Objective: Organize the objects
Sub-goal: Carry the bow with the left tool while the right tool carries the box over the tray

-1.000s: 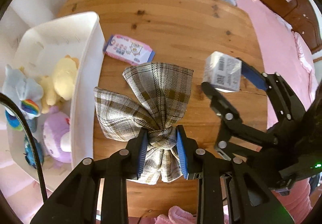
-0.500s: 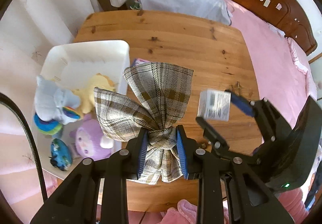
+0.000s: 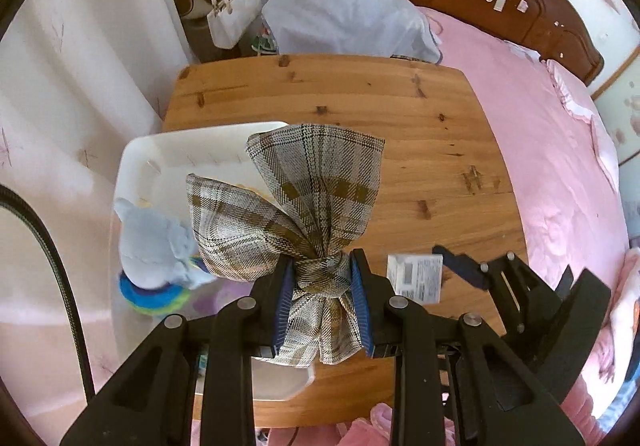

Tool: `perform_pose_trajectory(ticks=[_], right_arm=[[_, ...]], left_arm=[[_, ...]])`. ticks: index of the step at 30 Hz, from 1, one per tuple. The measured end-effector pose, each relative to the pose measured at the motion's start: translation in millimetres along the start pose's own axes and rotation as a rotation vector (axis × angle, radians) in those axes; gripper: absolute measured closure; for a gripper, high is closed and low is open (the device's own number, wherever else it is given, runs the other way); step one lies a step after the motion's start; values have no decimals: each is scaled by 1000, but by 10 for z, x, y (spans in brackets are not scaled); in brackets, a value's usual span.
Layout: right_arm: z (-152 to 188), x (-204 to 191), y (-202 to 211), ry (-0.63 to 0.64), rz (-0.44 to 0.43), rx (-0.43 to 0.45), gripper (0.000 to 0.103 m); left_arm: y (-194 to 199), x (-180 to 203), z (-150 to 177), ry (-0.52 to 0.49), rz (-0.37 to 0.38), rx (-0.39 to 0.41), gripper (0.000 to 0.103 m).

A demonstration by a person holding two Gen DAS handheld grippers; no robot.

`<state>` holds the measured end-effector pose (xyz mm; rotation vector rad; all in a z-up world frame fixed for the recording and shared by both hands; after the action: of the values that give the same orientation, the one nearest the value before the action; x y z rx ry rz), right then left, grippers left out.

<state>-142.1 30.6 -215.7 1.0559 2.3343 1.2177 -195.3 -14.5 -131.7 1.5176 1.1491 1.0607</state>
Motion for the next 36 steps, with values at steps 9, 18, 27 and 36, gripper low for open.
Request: perform_pose_trajectory(ticks=[9,18,27,36], right_arm=[[-127,-477,62,-40,28,13,44],[-250,-932,21,-48,4,18,44],[-319,-1348,-86,-38,-31,16,44],[-449,-1503,-250,-39,-40,19,44]], left_arm=[[36,-434,-61,-39,-14,11,73],[-8,-848,-216,-53,-5,46,73],[-140,-1114,-343,-61,34,105,73],[-318,-1228,-460,-41,29,106,70]])
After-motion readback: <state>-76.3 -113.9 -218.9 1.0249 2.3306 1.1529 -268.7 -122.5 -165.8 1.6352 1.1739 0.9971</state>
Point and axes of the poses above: each gripper's, at about its wrist camera, not at the fingertips, and y roughly against the way its jaws point, x to its right, z to its underside, the point moved 6 cm from there along -y, roughly the way its jaws point, and after that the axes turned 8 degrees about -x, right-handed, at the moved point
